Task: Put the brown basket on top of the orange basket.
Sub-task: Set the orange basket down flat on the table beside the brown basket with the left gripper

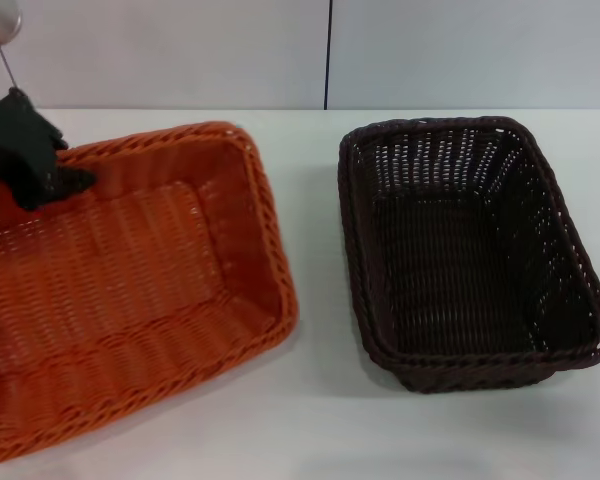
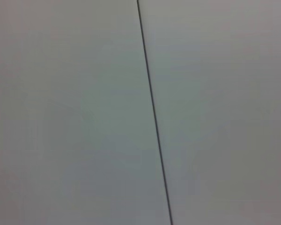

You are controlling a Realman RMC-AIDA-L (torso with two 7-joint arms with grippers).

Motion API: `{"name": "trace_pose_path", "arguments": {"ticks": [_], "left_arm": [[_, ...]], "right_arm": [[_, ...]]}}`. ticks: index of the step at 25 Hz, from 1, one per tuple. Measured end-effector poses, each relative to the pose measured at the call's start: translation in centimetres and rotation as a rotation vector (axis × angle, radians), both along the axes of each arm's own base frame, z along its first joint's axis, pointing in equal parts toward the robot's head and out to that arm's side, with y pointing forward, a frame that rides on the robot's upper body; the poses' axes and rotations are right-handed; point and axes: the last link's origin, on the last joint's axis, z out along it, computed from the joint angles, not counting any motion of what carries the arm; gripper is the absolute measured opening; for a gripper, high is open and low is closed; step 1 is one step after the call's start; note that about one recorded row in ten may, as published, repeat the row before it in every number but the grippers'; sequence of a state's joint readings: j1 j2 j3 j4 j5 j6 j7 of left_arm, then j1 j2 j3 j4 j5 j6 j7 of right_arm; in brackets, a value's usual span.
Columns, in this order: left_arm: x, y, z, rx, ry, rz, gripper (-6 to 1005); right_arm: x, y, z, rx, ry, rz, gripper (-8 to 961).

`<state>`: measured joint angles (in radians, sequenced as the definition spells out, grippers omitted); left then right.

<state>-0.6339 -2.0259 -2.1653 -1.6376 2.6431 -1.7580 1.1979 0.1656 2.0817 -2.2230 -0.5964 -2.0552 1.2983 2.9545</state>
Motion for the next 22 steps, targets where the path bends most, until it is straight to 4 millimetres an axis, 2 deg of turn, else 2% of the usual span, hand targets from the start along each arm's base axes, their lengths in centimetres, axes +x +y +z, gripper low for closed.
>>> {"name": "trace_pose_path", "arguments": {"ticks": [2, 5, 7, 8, 10, 12, 14, 17, 19, 22], "left_arm": [[0.0, 0.0, 0.0, 0.0, 0.0, 0.0, 172], [2.0, 0.2, 0.5, -0.107, 0.057, -0.106, 166], [2.0, 0.2, 0.5, -0.107, 0.057, -0.106, 165], [2.7, 0.5, -0.2, -0.169, 0.066, -0.143, 165], [2.7, 0.8, -1.2, -0.233, 0.09, -0.167, 165], [2.7, 0.8, -1.2, -0.233, 0.09, -0.167, 166], [2.7, 1.5, -2.4, -0.301, 0.102, -0.196, 165], [2.8, 2.0, -2.7, -0.296, 0.097, -0.207, 164], [2.7, 4.0, -3.3, -0.25, 0.097, -0.2, 163], [2.5, 4.4, -3.5, -0.252, 0.095, -0.192, 162]], "right_arm": [[-0.2, 0.1, -0.1, -0.001, 0.004, 0.007, 672], [-0.6, 0.1, -0.2, -0.003, 0.009, 0.021, 672], [-0.8, 0.1, -0.3, -0.003, 0.011, 0.029, 672], [-0.9, 0.1, -0.3, -0.004, 0.012, 0.032, 672], [-1.1, 0.1, -0.5, -0.009, 0.012, 0.038, 673], [-1.2, 0.1, -0.5, -0.009, 0.013, 0.042, 673], [-1.2, 0.0, -0.5, -0.007, 0.012, 0.042, 673], [-1.1, -0.1, -0.4, -0.001, 0.011, 0.043, 673], [-1.1, -0.1, -0.4, -0.001, 0.01, 0.043, 673], [-1.1, -0.2, -0.5, -0.005, 0.008, 0.044, 673]]}}
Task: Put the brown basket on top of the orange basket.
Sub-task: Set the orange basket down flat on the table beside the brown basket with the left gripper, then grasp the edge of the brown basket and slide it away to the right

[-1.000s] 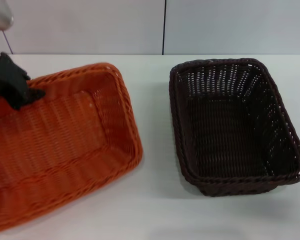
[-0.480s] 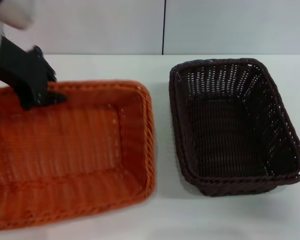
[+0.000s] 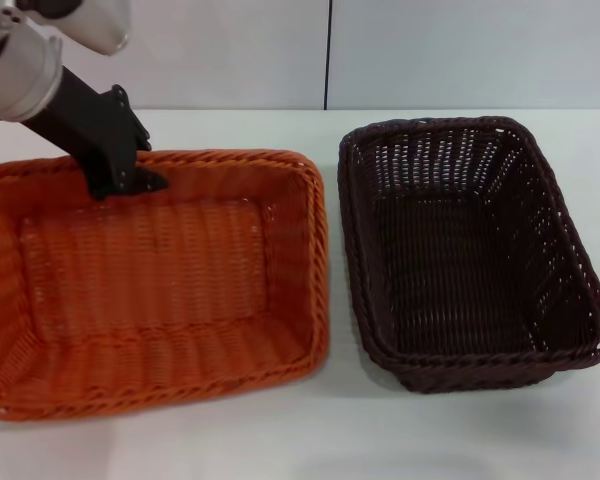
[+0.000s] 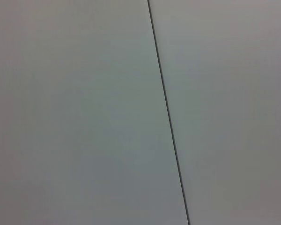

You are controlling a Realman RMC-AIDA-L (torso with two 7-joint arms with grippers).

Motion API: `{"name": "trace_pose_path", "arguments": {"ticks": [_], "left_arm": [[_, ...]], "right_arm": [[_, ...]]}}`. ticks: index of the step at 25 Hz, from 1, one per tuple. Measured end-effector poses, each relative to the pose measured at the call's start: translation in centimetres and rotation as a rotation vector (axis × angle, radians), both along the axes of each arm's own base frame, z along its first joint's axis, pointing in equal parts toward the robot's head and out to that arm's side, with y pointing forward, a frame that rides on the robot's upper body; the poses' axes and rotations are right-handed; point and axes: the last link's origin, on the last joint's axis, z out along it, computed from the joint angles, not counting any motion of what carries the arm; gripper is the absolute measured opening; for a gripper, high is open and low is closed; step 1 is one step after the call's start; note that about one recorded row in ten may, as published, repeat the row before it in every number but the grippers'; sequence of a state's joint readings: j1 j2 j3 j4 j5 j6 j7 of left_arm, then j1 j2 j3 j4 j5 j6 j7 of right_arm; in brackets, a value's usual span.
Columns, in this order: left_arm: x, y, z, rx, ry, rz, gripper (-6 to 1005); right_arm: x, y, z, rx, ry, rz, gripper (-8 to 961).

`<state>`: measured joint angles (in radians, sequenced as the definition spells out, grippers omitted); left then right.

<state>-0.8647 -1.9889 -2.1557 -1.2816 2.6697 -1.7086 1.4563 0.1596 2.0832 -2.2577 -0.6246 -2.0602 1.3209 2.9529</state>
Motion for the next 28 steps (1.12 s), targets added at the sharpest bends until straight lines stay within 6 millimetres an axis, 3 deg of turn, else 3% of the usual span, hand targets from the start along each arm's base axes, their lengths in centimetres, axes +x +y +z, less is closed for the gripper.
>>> {"name": "trace_pose_path", "arguments": {"ticks": [6, 11, 19, 26, 28], "left_arm": [[-1.0, 1.3, -1.6, 0.006, 0.022, 0.023, 160], [-1.6, 1.5, -4.4, 0.008, 0.09, -0.018, 159], [-1.4, 1.7, -5.6, 0.035, 0.153, -0.075, 421], [1.1, 1.5, -4.3, 0.178, 0.044, -0.203, 694], [2.0, 1.3, -3.6, 0.258, -0.015, -0.23, 717]], "right_arm": [[-0.1, 0.0, -0.1, -0.004, 0.0, 0.004, 673], [-0.3, -0.1, -0.3, -0.013, -0.002, 0.012, 673], [-0.4, -0.2, -0.5, -0.023, -0.004, 0.018, 672], [-0.3, -0.3, -0.5, -0.023, -0.005, 0.014, 673], [-0.2, -0.3, -0.6, -0.023, -0.005, 0.014, 673]]}}
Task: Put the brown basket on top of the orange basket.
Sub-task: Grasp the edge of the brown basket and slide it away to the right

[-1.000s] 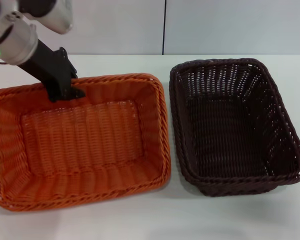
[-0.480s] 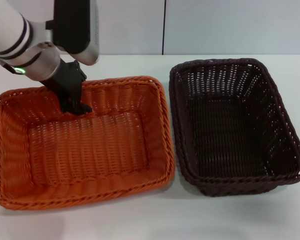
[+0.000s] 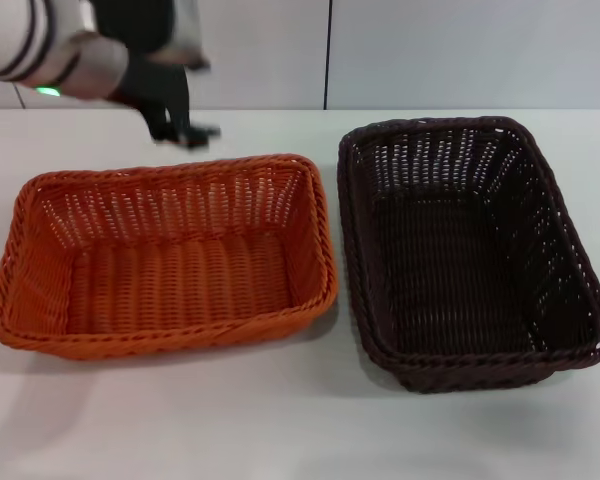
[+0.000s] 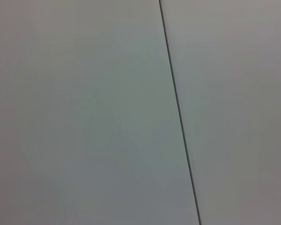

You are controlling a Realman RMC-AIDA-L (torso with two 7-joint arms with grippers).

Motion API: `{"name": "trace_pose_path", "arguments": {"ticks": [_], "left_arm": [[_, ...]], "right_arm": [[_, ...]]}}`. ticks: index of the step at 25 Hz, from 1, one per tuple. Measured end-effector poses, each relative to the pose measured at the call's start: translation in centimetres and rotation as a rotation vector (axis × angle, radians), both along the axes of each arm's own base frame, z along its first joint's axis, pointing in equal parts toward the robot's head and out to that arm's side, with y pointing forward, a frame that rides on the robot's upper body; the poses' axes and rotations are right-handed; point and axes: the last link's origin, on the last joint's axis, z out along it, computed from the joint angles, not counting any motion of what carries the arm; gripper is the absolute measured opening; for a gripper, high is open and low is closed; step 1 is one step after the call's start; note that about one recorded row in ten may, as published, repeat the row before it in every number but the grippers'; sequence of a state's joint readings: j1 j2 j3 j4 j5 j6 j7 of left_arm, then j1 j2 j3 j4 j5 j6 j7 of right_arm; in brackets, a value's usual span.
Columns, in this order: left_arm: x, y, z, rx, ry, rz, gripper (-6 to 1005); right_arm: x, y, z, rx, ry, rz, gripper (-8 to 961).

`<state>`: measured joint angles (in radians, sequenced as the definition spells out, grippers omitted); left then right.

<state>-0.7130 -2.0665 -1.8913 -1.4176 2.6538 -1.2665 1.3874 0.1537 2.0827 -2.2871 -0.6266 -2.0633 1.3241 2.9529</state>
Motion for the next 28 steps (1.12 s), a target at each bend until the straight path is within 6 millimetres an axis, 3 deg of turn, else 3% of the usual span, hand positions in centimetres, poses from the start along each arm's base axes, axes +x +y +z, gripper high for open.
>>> {"name": "trace_pose_path", "arguments": {"ticks": [4, 6, 7, 10, 11, 12, 15, 16, 17, 20, 21, 22, 23, 24, 26, 27, 28], "left_arm": [[0.0, -1.5, 1.9, 0.289, -0.275, -0.033, 762], [-2.3, -3.6, 2.2, 0.526, -0.517, -0.047, 762], [-2.3, -3.6, 2.2, 0.526, -0.517, -0.047, 763], [-6.1, -6.4, 1.9, 0.759, -0.731, -0.022, 763], [-9.3, -8.5, 1.4, 0.913, -0.868, 0.001, 764], [-9.3, -8.5, 1.4, 0.913, -0.868, 0.001, 764], [-14.4, -11.9, 1.2, 1.13, -1.004, -0.021, 765], [-16.0, -13.2, 1.2, 1.19, -1.026, -0.037, 765], [-17.8, -14.4, 1.2, 1.244, -1.037, -0.039, 765], [-21.6, -17.2, 1.2, 1.356, -1.071, -0.002, 765], [-23.1, -18.2, 1.2, 1.395, -1.081, 0.029, 765], [-24.3, -19.0, 1.3, 1.427, -1.088, 0.054, 765], [-24.9, -19.4, 1.4, 1.439, -1.086, 0.063, 765], [-26.0, -20.2, 1.5, 1.464, -1.091, 0.087, 764], [-27.8, -21.4, 1.7, 1.484, -1.092, 0.125, 764], [-27.8, -21.4, 1.7, 1.484, -1.092, 0.125, 764], [-28.2, -21.6, 1.7, 1.487, -1.092, 0.133, 764]], "right_arm": [[-0.3, -0.2, 0.1, 0.014, -0.007, 0.021, 672], [-1.0, -0.3, 0.4, 0.043, -0.024, 0.065, 672], [-1.0, -0.3, 0.4, 0.043, -0.024, 0.065, 672], [-2.4, 0.0, 1.0, 0.076, -0.035, 0.134, 672], [-3.7, 0.6, 1.4, 0.089, -0.036, 0.193, 673], [-3.7, 0.6, 1.4, 0.089, -0.036, 0.193, 673], [-6.5, 2.5, 2.0, 0.065, -0.027, 0.298, 673], [-8.5, 4.1, 2.5, 0.005, -0.013, 0.348, 673], [-8.5, 4.1, 2.5, 0.005, -0.013, 0.348, 673], [-12.3, 7.3, 3.5, -0.163, 0.003, 0.375, 673], [-14.6, 8.9, 3.8, -0.307, -0.002, 0.353, 673], [-14.6, 8.9, 3.8, -0.307, -0.002, 0.353, 673], [-17.0, 9.8, 4.4, -0.437, -0.027, 0.331, 673], [-17.0, 9.8, 4.4, -0.437, -0.027, 0.331, 672], [-20.7, 10.6, 6.2, -0.604, -0.067, 0.279, 672], [-20.7, 10.6, 6.2, -0.604, -0.067, 0.279, 672], [-22.4, 10.7, 7.3, -0.713, -0.097, 0.229, 672]]}}
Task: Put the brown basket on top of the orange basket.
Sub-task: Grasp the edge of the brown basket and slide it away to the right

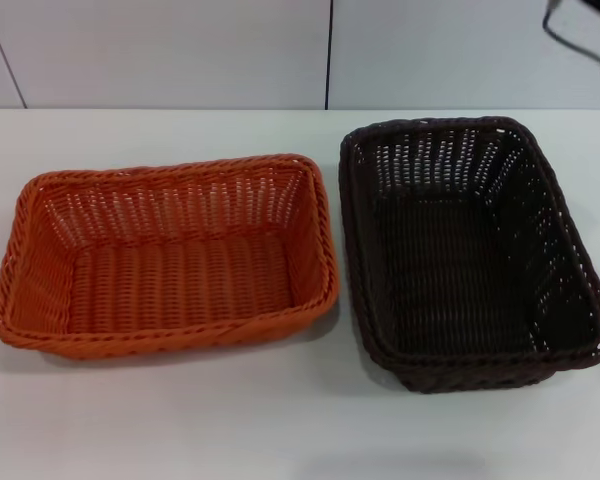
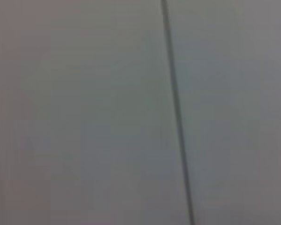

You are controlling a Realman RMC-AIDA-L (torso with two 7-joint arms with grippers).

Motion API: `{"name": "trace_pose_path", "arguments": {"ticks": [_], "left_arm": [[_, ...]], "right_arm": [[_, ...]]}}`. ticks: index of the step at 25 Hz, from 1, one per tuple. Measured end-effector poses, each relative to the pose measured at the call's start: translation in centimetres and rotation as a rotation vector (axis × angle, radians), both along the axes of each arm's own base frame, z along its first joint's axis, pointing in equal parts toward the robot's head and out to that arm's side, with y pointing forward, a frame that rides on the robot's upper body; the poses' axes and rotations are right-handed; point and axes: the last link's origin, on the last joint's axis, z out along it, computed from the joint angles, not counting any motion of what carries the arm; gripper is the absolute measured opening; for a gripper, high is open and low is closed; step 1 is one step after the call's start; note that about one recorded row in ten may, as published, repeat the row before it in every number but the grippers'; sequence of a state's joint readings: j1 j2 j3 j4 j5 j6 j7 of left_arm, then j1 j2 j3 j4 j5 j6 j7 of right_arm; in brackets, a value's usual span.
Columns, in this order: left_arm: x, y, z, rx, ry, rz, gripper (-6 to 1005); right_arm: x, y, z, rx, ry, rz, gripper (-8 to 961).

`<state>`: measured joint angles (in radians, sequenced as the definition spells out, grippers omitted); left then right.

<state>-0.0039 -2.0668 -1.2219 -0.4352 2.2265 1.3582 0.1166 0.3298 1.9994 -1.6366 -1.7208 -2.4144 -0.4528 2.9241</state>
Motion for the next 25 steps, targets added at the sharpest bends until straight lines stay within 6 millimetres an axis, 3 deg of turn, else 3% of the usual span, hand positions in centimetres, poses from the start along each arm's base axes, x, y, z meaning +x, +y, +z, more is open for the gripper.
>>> {"name": "trace_pose_path", "arguments": {"ticks": [2, 3, 7, 8, 16, 21, 25], "left_arm": [[-0.4, -0.1, 0.0, -0.002, -0.005, 0.005, 764], [-0.6, 0.0, 0.1, -0.004, 0.0, 0.008, 764], [-0.6, 0.3, 0.0, -0.009, 0.007, 0.007, 764], [-0.7, 0.5, 0.0, -0.015, 0.006, 0.014, 764], [-0.9, 0.7, 0.5, 0.005, 0.021, 0.026, 763], [-0.8, 0.6, 0.6, 0.012, 0.026, 0.026, 763], [-0.8, 0.6, 0.6, 0.013, 0.026, 0.024, 762]], "right_arm": [[-0.7, -0.2, 0.3, -0.058, -0.041, -0.016, 672], [-1.2, -1.0, 0.4, -0.197, -0.154, -0.043, 672], [-1.3, -3.0, -0.3, -0.404, -0.316, -0.067, 674], [-0.9, -4.5, -0.9, -0.556, -0.427, -0.086, 675], [1.0, -8.1, -1.9, -0.875, -0.671, -0.089, 670], [2.1, -8.7, -2.3, -0.974, -0.738, -0.096, 669], [3.3, -8.1, -3.0, -1.038, -0.781, -0.135, 669]]}}
